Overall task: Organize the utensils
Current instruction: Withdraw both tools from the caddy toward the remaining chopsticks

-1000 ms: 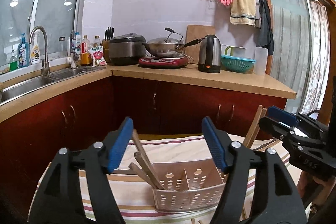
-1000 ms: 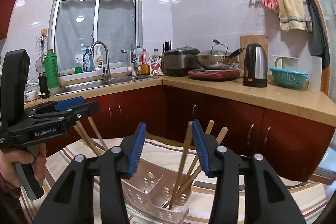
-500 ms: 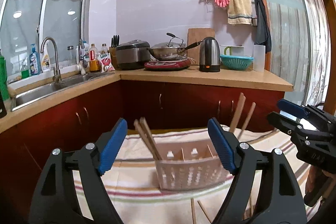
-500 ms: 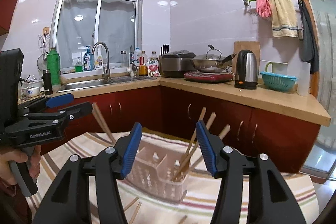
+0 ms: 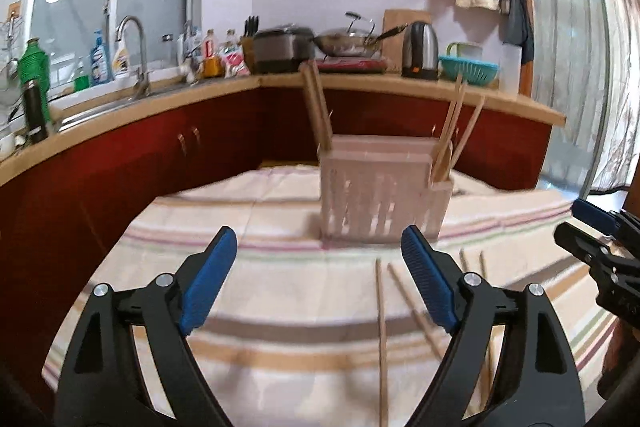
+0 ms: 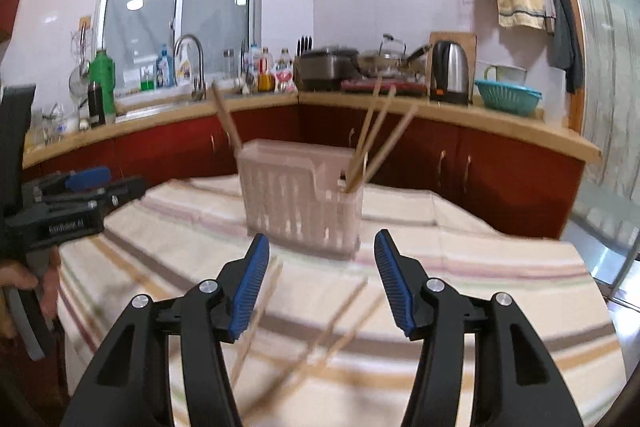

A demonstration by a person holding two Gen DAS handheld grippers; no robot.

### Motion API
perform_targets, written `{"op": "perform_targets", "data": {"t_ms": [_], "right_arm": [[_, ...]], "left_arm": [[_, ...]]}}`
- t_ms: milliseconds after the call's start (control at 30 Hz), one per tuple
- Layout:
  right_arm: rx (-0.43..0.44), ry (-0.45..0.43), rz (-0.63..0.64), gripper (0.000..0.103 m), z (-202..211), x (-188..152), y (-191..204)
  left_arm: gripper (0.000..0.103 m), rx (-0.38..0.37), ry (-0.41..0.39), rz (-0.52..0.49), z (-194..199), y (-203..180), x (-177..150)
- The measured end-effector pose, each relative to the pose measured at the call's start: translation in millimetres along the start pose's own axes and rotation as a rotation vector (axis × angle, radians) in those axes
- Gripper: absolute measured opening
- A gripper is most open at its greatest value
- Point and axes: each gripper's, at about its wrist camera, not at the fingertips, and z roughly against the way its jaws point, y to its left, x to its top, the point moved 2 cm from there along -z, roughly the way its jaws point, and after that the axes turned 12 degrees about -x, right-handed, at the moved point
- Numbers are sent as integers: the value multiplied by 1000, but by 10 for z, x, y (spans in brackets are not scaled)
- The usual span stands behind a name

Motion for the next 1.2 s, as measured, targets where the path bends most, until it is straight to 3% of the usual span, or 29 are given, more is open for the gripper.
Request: {"op": "perform_targets", "data": {"t_ms": [367, 700, 833, 1000, 1133, 1200], "right_arm": [[35, 150, 97, 54, 169, -840, 317], [30, 256, 176, 54, 34, -1234, 442], [-28, 250, 170, 54, 50, -1246, 303], [-79, 262, 98, 47, 56, -1268, 2], [-42, 252, 95, 41, 76, -1265, 37], [-25, 257, 108, 32, 64, -1281, 86]], "left_arm": [[83, 47, 71, 42, 372, -24, -717], [83, 72, 123, 88, 465, 105, -1009], [83, 64, 136, 97, 427, 84, -1025], [83, 38, 157, 100, 346, 1, -1064], [83, 24, 178, 86, 273, -83, -1107], [83, 20, 188, 82, 243, -122, -1121]]}}
